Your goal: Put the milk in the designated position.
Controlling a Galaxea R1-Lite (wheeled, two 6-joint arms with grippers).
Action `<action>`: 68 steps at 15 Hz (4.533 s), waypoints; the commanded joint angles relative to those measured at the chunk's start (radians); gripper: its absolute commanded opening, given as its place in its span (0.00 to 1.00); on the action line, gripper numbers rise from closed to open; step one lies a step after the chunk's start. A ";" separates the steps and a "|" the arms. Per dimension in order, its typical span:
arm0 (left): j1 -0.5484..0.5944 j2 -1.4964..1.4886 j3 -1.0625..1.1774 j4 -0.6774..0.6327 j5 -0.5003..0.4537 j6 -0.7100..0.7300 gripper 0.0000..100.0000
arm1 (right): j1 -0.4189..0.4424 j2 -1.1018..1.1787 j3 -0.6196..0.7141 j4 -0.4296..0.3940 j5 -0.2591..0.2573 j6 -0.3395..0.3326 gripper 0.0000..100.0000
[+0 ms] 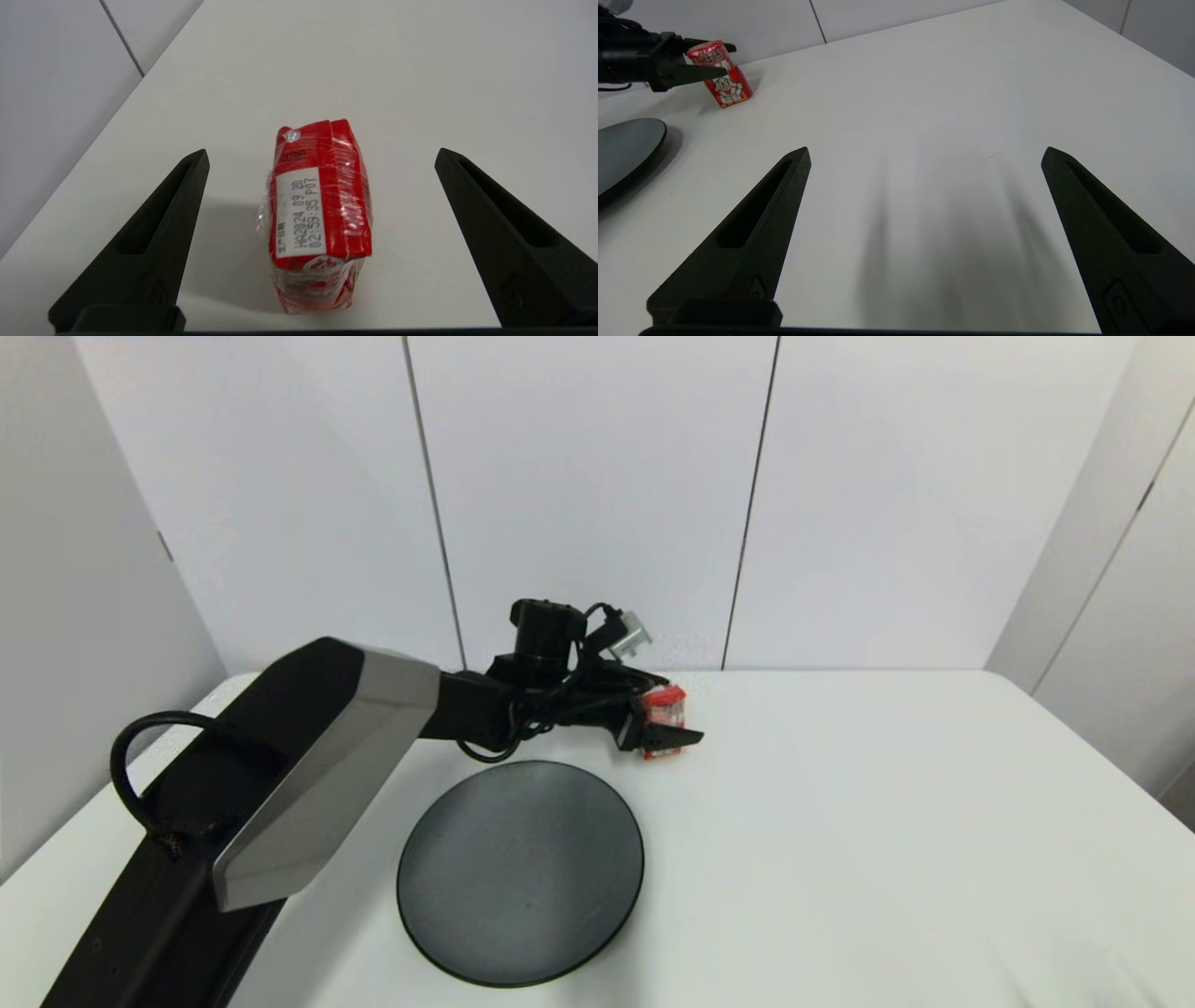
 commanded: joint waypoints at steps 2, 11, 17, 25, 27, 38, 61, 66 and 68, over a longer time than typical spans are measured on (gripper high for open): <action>0.004 0.017 -0.019 0.001 -0.004 0.001 1.00 | 0.001 0.001 0.002 0.001 0.000 0.001 1.00; 0.026 0.030 -0.015 0.001 -0.004 0.004 0.00 | 0.001 0.001 0.002 0.001 0.000 0.001 1.00; 0.026 -0.022 -0.013 0.028 -0.003 0.004 0.00 | 0.001 0.001 0.002 0.001 0.000 0.001 1.00; 0.036 -0.434 0.255 0.205 0.183 0.010 0.00 | 0.001 0.001 0.000 0.001 -0.001 0.001 1.00; 0.078 -0.598 0.433 0.202 0.266 0.007 0.00 | 0.001 0.001 0.002 0.000 -0.001 0.001 1.00; 0.317 -0.955 1.044 -0.214 0.595 -0.164 0.00 | -0.001 0.001 0.002 0.001 0.000 0.001 1.00; 0.311 -0.788 1.590 -0.723 0.749 -0.269 1.00 | 0.001 0.001 0.002 0.000 0.000 0.001 1.00; 0.311 -0.800 1.585 -0.723 0.749 -0.269 1.00 | 0.001 0.001 0.002 0.001 -0.001 0.001 1.00; 0.311 -0.835 1.582 -0.722 0.750 -0.269 1.00 | 0.001 0.001 0.002 0.000 -0.001 0.001 1.00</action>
